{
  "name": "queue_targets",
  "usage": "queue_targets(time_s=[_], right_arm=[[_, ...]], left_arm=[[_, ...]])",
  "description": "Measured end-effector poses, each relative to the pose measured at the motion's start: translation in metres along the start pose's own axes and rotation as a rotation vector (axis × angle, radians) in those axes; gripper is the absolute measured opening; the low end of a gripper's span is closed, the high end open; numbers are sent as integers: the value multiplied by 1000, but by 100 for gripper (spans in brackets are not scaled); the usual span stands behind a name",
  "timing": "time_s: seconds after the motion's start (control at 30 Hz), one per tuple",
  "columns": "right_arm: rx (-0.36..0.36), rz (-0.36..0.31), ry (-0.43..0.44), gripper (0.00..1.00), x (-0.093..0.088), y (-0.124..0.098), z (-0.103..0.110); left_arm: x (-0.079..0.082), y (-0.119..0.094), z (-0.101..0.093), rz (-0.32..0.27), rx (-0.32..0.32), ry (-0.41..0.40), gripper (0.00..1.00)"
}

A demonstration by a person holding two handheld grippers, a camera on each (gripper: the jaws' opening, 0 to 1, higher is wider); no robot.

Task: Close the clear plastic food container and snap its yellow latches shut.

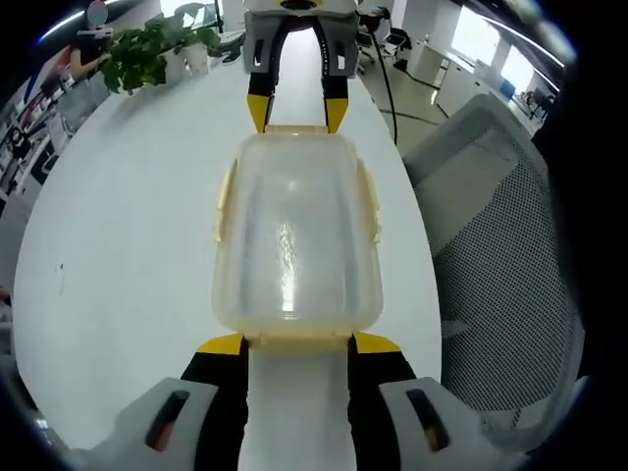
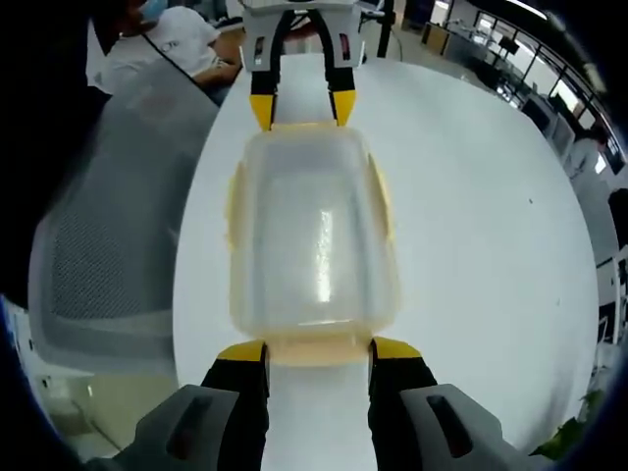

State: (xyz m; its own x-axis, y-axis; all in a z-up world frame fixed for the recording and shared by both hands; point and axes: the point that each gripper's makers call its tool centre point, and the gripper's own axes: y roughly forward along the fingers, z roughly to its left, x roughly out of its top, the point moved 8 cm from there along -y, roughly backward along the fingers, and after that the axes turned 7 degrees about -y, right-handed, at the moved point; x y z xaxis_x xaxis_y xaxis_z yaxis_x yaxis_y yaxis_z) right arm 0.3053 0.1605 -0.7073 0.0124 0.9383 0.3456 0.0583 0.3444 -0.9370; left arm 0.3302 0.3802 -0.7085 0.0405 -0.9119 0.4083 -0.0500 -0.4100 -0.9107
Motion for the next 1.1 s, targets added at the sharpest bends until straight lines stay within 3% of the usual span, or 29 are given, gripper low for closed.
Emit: queue_targets(time_s=[0.7,1.1], right_arm=[[5,16,-34,40,-1,0,-1],[0,33,4,40,-8,0,1]], left_arm=[[-1,-1,-1,-6,25,14,39],[-4,-1,-2,-14,20,3,40]])
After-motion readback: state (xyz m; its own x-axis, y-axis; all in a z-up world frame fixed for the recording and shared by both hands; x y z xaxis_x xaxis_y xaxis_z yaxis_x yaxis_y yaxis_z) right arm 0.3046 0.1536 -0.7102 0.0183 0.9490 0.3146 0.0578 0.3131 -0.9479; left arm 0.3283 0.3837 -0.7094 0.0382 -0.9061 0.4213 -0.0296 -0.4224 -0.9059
